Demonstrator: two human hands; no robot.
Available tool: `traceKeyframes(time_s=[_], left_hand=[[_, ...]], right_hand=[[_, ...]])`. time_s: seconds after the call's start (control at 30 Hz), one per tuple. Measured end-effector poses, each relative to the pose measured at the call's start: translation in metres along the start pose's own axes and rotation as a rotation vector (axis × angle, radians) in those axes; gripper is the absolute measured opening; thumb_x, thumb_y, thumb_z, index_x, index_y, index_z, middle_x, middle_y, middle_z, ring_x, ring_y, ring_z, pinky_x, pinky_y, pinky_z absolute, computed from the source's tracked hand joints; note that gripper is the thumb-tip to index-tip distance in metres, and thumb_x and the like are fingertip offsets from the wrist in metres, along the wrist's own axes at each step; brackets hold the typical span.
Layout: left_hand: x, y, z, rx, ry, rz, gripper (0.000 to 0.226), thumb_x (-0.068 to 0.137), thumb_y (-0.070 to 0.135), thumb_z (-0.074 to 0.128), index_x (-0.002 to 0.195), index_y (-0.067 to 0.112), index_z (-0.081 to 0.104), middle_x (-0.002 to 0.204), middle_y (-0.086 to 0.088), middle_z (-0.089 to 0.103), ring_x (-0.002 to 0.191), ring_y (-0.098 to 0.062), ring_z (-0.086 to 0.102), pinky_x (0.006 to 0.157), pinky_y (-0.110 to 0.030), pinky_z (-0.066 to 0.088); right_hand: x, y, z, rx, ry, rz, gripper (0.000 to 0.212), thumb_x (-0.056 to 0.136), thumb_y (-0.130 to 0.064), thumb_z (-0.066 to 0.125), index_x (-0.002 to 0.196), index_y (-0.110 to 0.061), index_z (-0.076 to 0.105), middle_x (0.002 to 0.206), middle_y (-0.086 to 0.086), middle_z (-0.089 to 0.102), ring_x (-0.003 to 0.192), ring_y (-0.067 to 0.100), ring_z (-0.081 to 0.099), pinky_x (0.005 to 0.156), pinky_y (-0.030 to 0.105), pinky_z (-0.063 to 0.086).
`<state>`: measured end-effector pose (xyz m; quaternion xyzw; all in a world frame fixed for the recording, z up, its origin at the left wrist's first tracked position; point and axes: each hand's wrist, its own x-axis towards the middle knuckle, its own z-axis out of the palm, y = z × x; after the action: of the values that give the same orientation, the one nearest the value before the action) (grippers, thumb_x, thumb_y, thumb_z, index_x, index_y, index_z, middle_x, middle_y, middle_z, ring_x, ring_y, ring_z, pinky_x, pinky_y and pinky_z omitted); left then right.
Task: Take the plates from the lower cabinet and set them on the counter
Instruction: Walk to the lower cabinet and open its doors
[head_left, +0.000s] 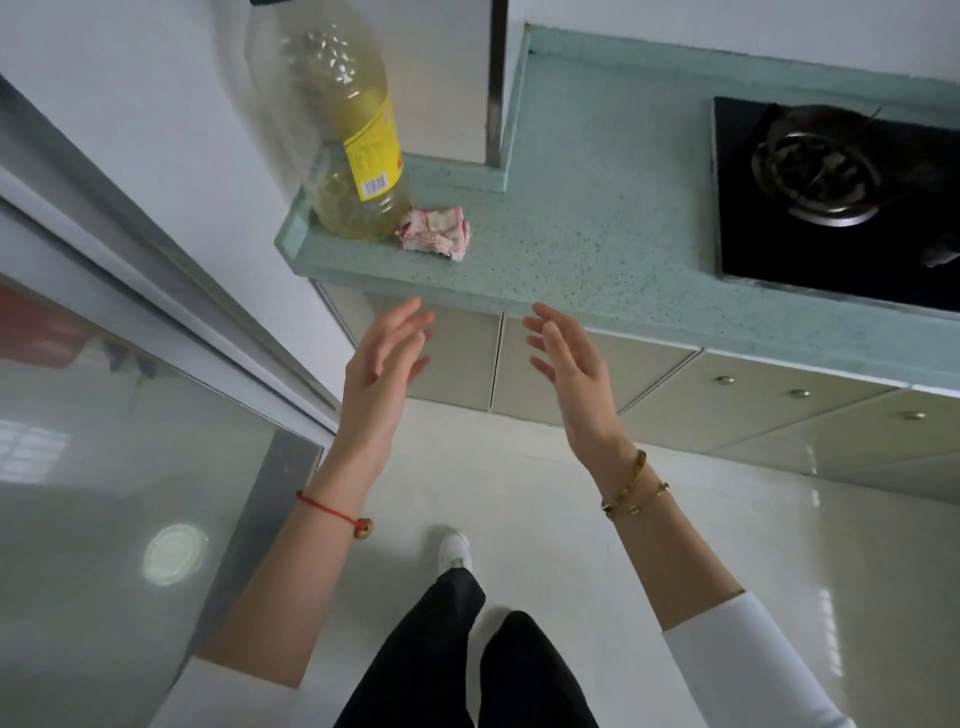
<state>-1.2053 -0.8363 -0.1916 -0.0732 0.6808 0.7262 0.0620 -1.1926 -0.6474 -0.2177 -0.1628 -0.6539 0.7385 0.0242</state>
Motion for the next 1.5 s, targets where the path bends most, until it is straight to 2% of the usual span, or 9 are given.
traceKeyframes(time_s=[0.27,0.43,0.57,0.73,0.87,0.97,1.1,1.27,1.5], left_hand=[[0.042,-0.095,-0.001,-0.029,0.056,0.063,0.035,0.100,0.014,0.054,0.134,0.018,0.060,0.125,-0.002,0.069,0.113,-0.013,0.067,0.098,-0.034,0.054],[0.088,-0.167,0.005,-0.087,0.044,0.073,0.036,0.101,0.012,0.052,0.136,0.013,0.056,0.128,-0.007,0.066,0.107,-0.017,0.066,0.090,-0.030,0.056],[0.126,-0.217,0.013,-0.154,0.025,0.069,0.037,0.100,0.012,0.052,0.137,0.010,0.054,0.129,-0.012,0.066,0.105,-0.020,0.065,0.084,-0.026,0.056],[0.165,-0.263,0.026,-0.190,-0.028,0.139,0.040,0.099,0.016,0.056,0.139,0.012,0.051,0.125,-0.010,0.069,0.102,-0.021,0.068,0.089,-0.032,0.054],[0.185,-0.274,0.038,-0.229,-0.055,0.213,0.050,0.096,0.015,0.061,0.142,0.008,0.046,0.123,-0.008,0.070,0.097,-0.021,0.071,0.091,-0.035,0.056],[0.197,-0.277,0.045,-0.297,-0.104,0.216,0.055,0.096,0.013,0.060,0.146,0.006,0.039,0.125,-0.008,0.068,0.098,-0.021,0.071,0.090,-0.034,0.056],[0.206,-0.276,0.052,-0.372,-0.154,0.185,0.048,0.100,0.010,0.052,0.145,0.002,0.037,0.133,-0.014,0.063,0.097,-0.021,0.068,0.090,-0.035,0.055],[0.215,-0.272,0.057,-0.438,-0.199,0.184,0.029,0.100,0.007,0.050,0.127,-0.001,0.052,0.138,-0.017,0.059,0.105,-0.022,0.065,0.090,-0.031,0.054],[0.204,-0.272,0.051,-0.453,-0.216,0.177,0.041,0.096,0.001,0.056,0.136,-0.003,0.049,0.119,-0.011,0.063,0.103,-0.018,0.060,0.094,-0.031,0.053]], right_hand=[[0.045,0.094,-0.014,-0.060,-0.041,-0.097,0.025,0.102,-0.026,0.045,0.119,-0.032,0.063,0.116,-0.009,0.068,0.111,0.008,0.061,0.102,0.033,0.047],[0.090,0.163,-0.016,-0.086,-0.050,-0.205,0.026,0.102,-0.020,0.045,0.123,-0.022,0.060,0.113,-0.009,0.066,0.110,0.008,0.059,0.098,0.028,0.048],[0.124,0.212,-0.014,-0.124,-0.054,-0.309,0.028,0.102,-0.018,0.046,0.126,-0.016,0.059,0.117,-0.005,0.065,0.113,0.012,0.058,0.105,0.038,0.045],[0.153,0.259,-0.015,-0.184,-0.058,-0.503,0.031,0.102,-0.017,0.046,0.130,-0.010,0.056,0.125,0.001,0.064,0.114,0.008,0.059,0.106,0.036,0.045],[0.167,0.272,-0.018,-0.187,-0.082,-0.607,0.032,0.101,-0.018,0.047,0.132,-0.012,0.055,0.127,-0.004,0.063,0.117,0.006,0.058,0.106,0.033,0.045],[0.176,0.275,-0.018,-0.164,-0.098,-0.629,0.035,0.101,-0.017,0.046,0.136,-0.014,0.052,0.132,0.001,0.061,0.125,0.014,0.057,0.109,0.036,0.045],[0.185,0.275,-0.016,-0.149,-0.111,-0.598,0.041,0.102,-0.015,0.045,0.142,-0.010,0.046,0.137,0.004,0.058,0.128,0.020,0.055,0.108,0.037,0.046],[0.193,0.273,-0.019,-0.162,-0.105,-0.601,0.042,0.101,-0.016,0.047,0.142,-0.010,0.046,0.138,0.003,0.056,0.129,0.018,0.053,0.111,0.041,0.043],[0.192,0.282,-0.031,-0.205,-0.033,-0.679,0.034,0.100,-0.018,0.048,0.133,-0.014,0.055,0.127,-0.003,0.061,0.118,0.012,0.057,0.107,0.047,0.045]])
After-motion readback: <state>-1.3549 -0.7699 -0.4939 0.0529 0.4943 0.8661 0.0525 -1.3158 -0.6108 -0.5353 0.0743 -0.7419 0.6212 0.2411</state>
